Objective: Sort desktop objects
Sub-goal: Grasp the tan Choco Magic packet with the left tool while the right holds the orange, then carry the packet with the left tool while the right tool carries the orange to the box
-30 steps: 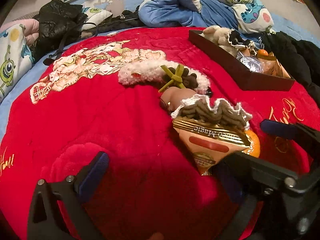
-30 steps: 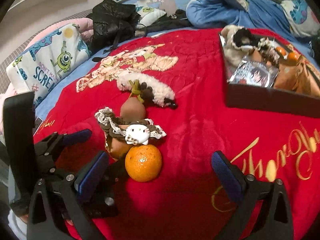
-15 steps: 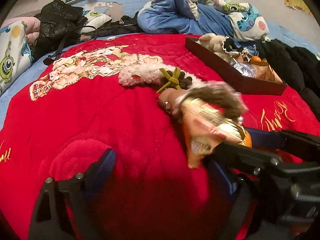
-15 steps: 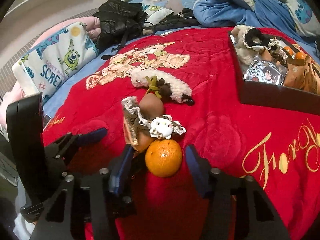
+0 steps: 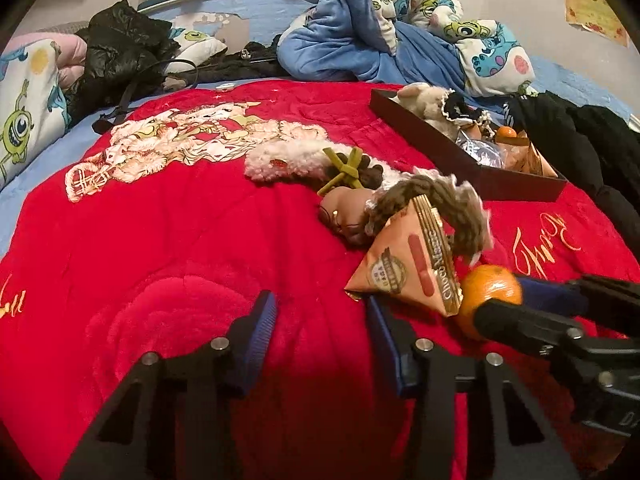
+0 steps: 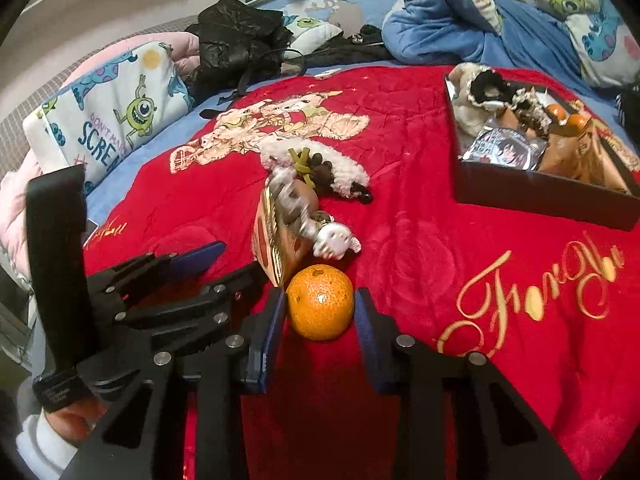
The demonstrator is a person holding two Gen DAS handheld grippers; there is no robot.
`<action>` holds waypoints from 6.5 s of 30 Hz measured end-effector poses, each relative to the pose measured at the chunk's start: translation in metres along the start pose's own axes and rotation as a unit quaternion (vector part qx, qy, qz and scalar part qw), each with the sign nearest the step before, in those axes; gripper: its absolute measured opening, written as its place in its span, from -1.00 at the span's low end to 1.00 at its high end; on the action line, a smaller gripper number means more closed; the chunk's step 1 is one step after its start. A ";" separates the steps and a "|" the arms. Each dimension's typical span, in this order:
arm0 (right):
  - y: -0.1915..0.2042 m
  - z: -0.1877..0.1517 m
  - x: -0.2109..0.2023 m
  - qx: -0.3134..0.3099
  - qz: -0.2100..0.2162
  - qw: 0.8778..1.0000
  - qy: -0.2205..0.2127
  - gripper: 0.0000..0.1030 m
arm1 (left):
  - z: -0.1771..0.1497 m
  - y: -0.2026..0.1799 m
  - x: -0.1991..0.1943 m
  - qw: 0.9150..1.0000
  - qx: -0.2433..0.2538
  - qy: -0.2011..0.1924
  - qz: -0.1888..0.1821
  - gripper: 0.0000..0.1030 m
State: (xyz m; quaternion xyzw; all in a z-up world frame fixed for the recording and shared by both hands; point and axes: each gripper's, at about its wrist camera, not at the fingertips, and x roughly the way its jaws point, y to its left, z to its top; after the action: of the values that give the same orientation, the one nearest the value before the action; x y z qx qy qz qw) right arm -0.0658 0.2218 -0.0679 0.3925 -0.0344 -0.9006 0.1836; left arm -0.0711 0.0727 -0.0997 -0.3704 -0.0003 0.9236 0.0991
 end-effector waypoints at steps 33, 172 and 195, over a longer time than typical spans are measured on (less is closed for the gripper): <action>-0.063 0.001 -0.072 0.068 -0.027 0.995 -0.068 -0.35 | 0.002 -0.040 -0.001 0.998 0.046 -0.003 -0.052 -0.25; -0.166 0.023 -0.095 0.128 -0.109 0.980 -0.104 -0.35 | 0.080 -0.175 -0.001 0.993 0.070 -0.035 -0.089 -0.58; -0.194 0.064 -0.050 0.112 -0.119 0.980 -0.112 -0.34 | 0.111 -0.170 0.063 0.992 0.065 -0.028 -0.103 -0.58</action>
State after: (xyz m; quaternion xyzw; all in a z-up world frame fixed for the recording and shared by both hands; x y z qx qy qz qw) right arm -0.1397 0.4145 -0.0291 0.3084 -0.1087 -0.9447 0.0254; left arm -0.1602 0.2586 -0.0493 -0.3349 0.0189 0.9166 0.2175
